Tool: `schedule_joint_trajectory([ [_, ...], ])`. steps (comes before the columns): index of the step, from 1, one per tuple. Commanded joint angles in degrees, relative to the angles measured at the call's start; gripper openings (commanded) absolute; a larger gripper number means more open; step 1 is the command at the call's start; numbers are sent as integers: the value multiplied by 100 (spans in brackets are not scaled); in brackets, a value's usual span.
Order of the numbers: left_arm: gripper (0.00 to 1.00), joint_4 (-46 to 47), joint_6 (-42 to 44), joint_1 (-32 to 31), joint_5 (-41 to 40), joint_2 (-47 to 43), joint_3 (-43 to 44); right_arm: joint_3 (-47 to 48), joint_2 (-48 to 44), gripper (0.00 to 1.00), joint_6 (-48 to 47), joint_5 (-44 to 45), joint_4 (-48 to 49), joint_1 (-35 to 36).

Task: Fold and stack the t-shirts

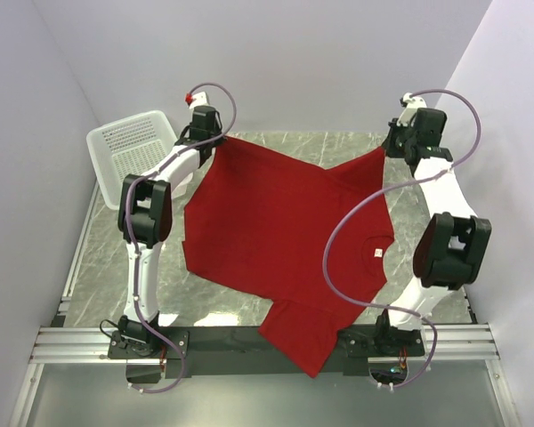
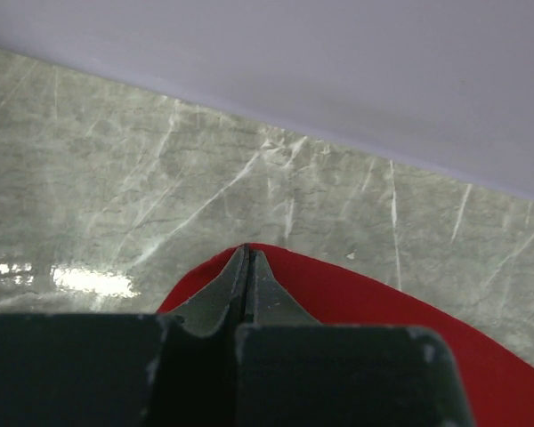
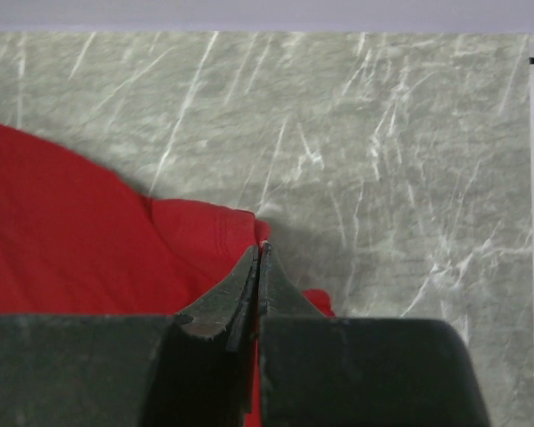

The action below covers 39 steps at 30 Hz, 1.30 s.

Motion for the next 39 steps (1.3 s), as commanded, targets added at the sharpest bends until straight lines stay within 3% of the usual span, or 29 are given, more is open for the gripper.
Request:
schedule_joint_trajectory([
  [1,1,232,131,120,143,-438,-67,-284,-576,0,45,-290,119,-52],
  [16,0,434,333,226,381,-710,-462,-1418,-2096,0,-262,-765,-224,-43],
  [39,0,716,676,261,284,-1537,-1632,-2570,-3520,0,-333,-871,-707,-43],
])
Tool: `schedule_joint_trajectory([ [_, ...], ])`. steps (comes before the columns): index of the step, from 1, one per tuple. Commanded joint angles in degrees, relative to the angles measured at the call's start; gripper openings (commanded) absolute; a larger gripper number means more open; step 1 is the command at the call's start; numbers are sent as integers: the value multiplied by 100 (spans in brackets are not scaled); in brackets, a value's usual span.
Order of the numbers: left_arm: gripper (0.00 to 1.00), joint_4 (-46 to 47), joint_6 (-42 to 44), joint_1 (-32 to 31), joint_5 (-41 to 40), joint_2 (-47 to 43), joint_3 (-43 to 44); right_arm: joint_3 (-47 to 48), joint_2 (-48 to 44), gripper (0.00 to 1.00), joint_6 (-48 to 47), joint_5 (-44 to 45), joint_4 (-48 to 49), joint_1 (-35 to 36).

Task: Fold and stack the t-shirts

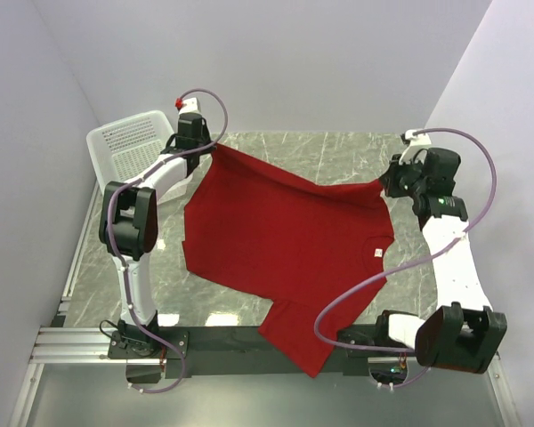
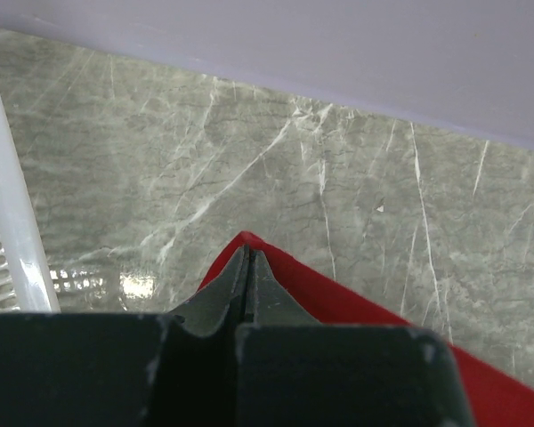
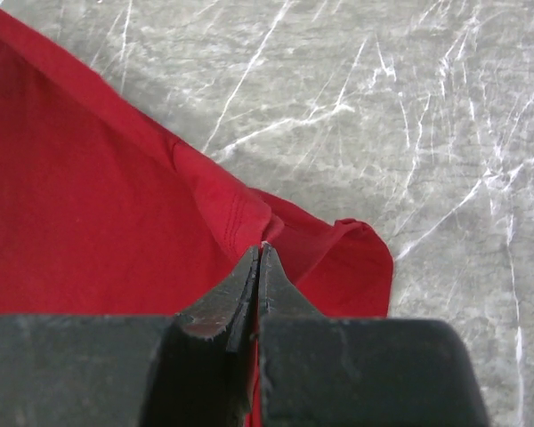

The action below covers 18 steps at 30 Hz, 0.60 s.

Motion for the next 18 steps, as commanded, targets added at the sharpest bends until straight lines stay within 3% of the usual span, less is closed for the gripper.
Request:
schedule_joint_trajectory([
  [1,0,218,140,29,-52,-404,-60,-175,-378,0,-53,-119,-74,-37],
  [18,0,314,237,38,-61,-773,-737,-1071,-1292,0,-457,-198,-601,-37],
])
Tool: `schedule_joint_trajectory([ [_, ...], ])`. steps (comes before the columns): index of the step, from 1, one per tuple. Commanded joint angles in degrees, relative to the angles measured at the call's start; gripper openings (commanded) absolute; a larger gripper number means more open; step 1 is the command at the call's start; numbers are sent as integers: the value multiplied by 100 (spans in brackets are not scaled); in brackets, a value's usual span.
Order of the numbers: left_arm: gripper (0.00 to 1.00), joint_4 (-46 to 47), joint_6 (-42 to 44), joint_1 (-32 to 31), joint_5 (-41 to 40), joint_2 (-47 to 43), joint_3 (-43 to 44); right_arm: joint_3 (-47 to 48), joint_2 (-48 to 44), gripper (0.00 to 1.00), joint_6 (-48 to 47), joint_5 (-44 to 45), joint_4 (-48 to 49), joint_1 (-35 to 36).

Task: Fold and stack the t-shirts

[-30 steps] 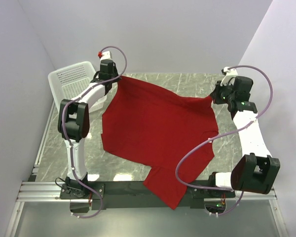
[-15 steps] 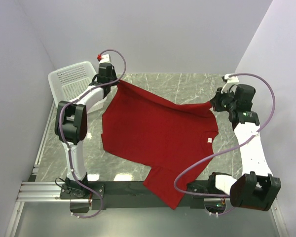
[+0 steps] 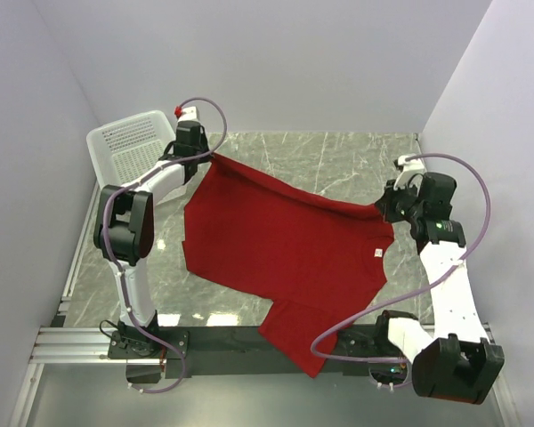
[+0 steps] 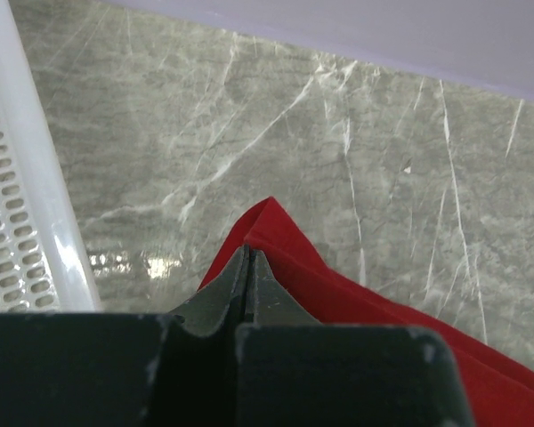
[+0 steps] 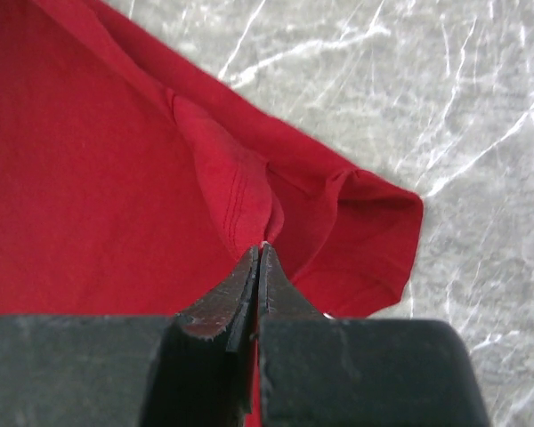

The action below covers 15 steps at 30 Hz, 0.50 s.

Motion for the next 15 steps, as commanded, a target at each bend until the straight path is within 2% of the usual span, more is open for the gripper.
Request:
schedule_joint_trajectory([
  [1,0,260,102,36,-44,-452,-145,-156,-296,0,-184,-71,-92,-37],
  [15,0,128,198,36,-70,-575,-488,-630,-850,0,-782,-678,-610,-28],
])
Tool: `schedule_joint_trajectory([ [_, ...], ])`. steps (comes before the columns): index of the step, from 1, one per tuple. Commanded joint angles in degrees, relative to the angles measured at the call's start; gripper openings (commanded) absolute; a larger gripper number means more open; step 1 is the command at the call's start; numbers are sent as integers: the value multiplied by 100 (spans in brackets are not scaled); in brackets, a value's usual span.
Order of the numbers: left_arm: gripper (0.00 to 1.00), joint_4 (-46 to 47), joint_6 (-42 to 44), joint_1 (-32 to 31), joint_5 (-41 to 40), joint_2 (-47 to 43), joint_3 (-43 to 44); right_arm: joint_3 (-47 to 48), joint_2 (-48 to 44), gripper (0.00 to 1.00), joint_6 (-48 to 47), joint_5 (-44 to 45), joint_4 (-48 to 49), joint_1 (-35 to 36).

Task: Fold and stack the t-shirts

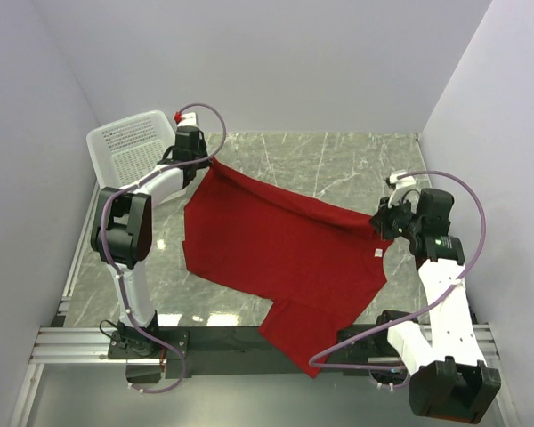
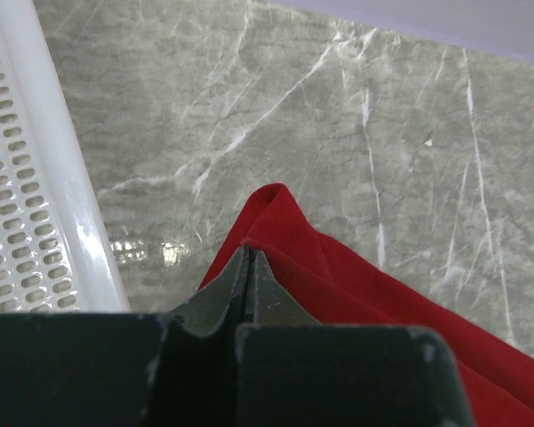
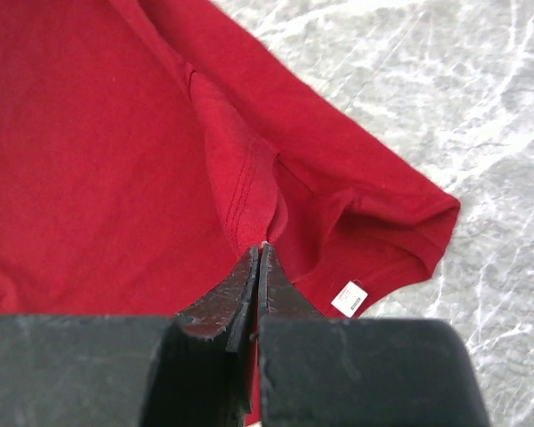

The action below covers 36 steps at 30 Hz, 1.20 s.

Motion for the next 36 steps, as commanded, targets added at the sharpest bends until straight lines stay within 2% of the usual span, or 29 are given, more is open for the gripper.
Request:
schedule_joint_trajectory([
  [1,1,112,157,27,-64,-368,-110,-100,-118,0,-222,-199,-108,-28],
  [17,1,-72,78,27,59,-614,-189,-196,-135,0,-503,-120,-310,113],
  [21,4,-46,51,27,208,-754,-294,-144,-56,0,-670,-155,-459,244],
  [25,10,-2,51,27,305,-895,-417,-117,14,0,-715,-138,-530,359],
  [28,28,68,43,27,323,-1035,-584,-91,76,0,-750,-138,-574,394],
  [29,37,77,34,27,297,-1105,-637,-82,93,0,-750,-129,-591,403],
  [30,40,94,34,27,253,-1141,-707,-82,102,0,-767,-129,-600,420],
  [36,47,130,51,27,393,-1378,-804,-65,164,0,-925,-76,-741,491],
])
